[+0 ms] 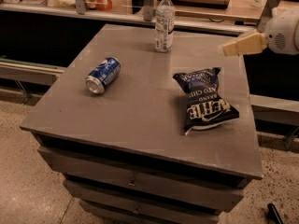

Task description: Move blue plastic bottle near blue chip bag

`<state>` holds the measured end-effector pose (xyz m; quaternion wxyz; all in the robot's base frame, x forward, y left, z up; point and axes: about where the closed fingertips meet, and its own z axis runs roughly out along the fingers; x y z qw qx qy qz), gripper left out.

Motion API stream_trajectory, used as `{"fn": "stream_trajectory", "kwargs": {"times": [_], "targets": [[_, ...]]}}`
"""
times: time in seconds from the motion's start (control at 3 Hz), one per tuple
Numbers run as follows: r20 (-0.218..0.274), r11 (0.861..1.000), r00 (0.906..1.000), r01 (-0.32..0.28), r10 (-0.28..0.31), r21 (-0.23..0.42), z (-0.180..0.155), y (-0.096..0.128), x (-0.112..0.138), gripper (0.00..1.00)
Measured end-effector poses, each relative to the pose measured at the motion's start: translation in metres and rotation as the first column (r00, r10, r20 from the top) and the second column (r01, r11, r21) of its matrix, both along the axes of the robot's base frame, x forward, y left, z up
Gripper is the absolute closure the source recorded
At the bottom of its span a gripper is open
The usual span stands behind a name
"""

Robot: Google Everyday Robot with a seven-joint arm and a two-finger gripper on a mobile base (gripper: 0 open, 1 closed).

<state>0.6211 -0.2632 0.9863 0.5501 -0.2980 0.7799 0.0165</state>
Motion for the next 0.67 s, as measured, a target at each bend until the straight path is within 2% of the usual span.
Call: {"fn": "stream_trajectory", "kwargs": {"times": [0.33,0.67], "targets": [[0.038,0.995,0.9982,0.042,-0.045,0.09,-0.003,0.017,0.037,0.0],[0.059,0.98,0.9972,0.032,-0.045,0.197,-0.007,0.043,0.072,0.0]]}}
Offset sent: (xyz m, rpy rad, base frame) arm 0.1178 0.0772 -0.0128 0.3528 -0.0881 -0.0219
